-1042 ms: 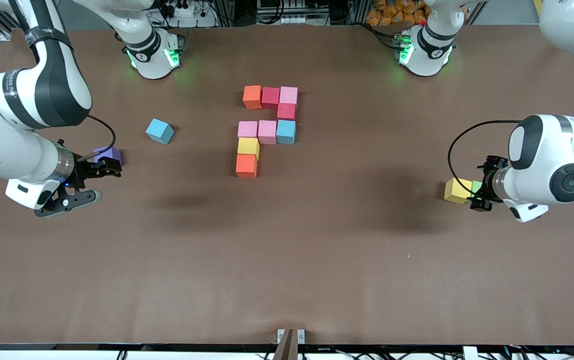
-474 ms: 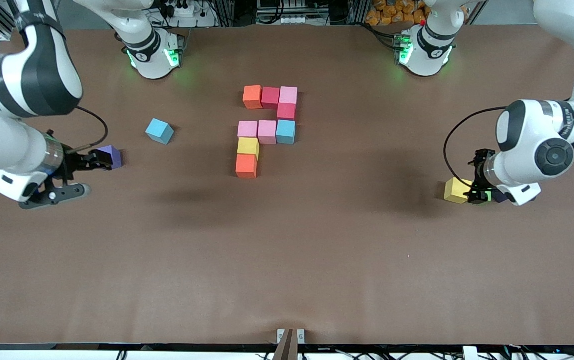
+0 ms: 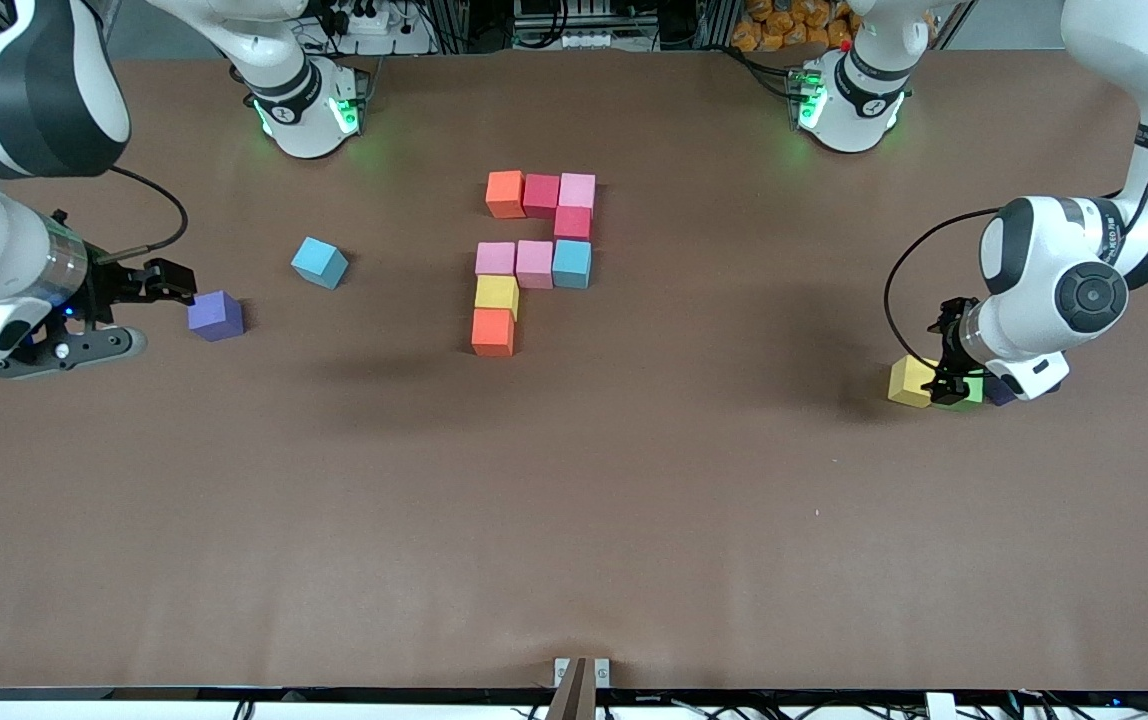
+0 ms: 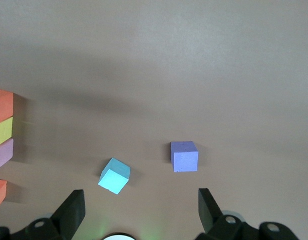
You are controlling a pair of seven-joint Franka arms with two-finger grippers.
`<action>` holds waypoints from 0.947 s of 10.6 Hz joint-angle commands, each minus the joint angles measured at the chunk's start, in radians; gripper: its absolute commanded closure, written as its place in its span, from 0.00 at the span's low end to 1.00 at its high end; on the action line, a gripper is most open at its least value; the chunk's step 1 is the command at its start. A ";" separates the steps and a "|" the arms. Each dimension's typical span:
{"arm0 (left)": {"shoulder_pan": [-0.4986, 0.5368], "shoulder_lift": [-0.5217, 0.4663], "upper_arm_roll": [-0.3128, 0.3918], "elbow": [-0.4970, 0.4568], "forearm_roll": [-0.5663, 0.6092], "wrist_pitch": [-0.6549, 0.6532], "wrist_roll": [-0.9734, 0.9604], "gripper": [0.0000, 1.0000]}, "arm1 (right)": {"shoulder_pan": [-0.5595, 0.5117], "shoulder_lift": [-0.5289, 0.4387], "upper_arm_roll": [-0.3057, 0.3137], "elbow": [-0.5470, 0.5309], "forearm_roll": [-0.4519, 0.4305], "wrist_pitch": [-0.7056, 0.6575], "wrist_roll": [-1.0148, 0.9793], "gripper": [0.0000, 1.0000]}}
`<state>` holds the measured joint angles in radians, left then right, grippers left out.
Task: Form number 2 with 11 blocks
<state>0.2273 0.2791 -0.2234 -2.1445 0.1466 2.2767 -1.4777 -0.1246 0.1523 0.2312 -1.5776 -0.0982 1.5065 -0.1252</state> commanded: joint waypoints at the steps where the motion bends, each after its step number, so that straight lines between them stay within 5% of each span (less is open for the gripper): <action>1: 0.029 0.001 -0.007 -0.046 0.018 0.087 0.003 0.00 | -0.062 -0.031 0.028 -0.038 0.029 0.004 -0.033 0.00; 4: 0.033 0.029 -0.007 -0.046 0.021 0.147 0.034 0.00 | -0.116 -0.031 0.089 -0.038 0.031 0.003 -0.044 0.00; 10: 0.063 0.046 -0.008 -0.084 0.022 0.227 0.111 0.00 | -0.110 -0.031 0.089 -0.036 0.031 -0.003 -0.042 0.00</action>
<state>0.2820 0.3315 -0.2239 -2.1991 0.1466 2.4694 -1.3726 -0.2103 0.1494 0.3046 -1.5892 -0.0848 1.5060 -0.1564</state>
